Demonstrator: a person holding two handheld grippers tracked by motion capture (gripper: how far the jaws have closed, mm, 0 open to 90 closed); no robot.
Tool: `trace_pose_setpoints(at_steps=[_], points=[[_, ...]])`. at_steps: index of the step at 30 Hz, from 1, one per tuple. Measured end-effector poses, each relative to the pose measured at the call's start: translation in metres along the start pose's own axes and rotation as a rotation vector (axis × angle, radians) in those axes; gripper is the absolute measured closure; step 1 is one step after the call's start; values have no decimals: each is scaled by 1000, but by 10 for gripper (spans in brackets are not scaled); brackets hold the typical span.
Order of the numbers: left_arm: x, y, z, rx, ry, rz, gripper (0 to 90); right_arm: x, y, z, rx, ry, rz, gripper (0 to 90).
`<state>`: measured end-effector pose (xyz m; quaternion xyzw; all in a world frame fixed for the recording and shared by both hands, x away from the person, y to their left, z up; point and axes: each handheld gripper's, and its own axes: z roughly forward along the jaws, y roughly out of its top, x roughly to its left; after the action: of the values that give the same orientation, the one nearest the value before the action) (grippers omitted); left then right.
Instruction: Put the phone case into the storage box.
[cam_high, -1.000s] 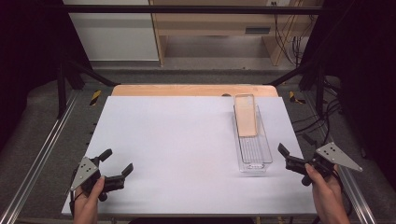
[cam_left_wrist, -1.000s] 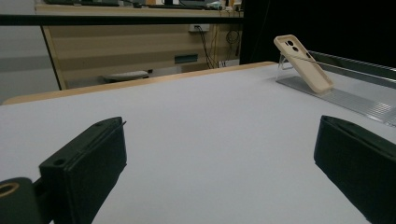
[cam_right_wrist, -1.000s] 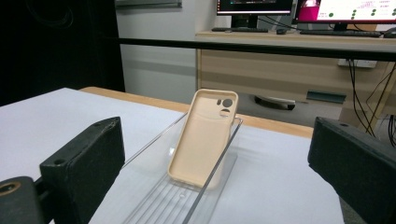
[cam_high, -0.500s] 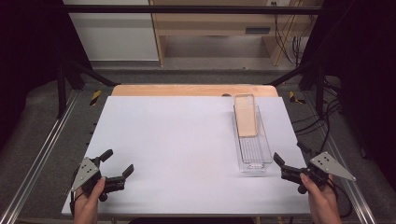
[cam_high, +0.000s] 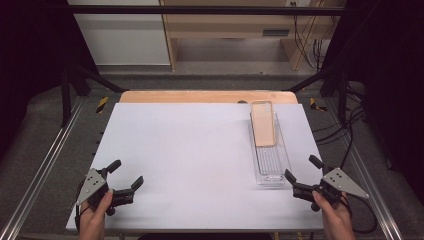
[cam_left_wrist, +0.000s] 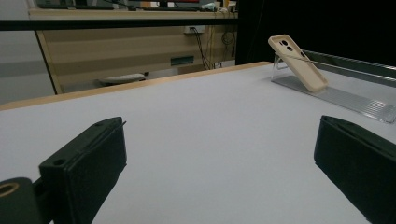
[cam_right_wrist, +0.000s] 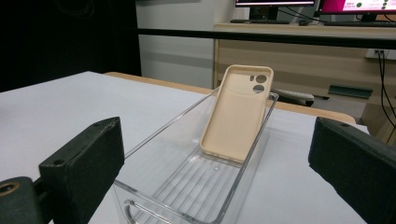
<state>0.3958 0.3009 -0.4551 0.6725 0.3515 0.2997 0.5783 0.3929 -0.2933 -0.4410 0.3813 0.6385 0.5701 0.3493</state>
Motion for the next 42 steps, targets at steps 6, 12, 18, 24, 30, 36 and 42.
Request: trace_pose_setpoints(at_steps=[6, 12, 18, 24, 30, 36, 42], points=[[0, 0, 0, -2, -3, 3, 19, 7, -4, 6, 0, 17, -1, 39], [0, 0, 0, -3, -5, 6, 19, 12, -7, 11, -2, 31, 9, 39], [0, 1, 0, -6, -8, 5, 19, 20, -13, 17, 4, 51, 16, 38], [-1, 1, 0, -7, -13, 8, 18, 25, -17, 22, 2, 60, 14, 38], [-1, 1, 1, -7, -14, 10, 19, 27, -19, 26, -18, 52, 21, 38], [-1, 1, 0, -12, -15, 11, 18, 26, -21, 31, -42, 35, 20, 38], [-2, 2, 0, -19, -16, 15, 17, 23, -24, 35, -46, 22, 12, 38]])
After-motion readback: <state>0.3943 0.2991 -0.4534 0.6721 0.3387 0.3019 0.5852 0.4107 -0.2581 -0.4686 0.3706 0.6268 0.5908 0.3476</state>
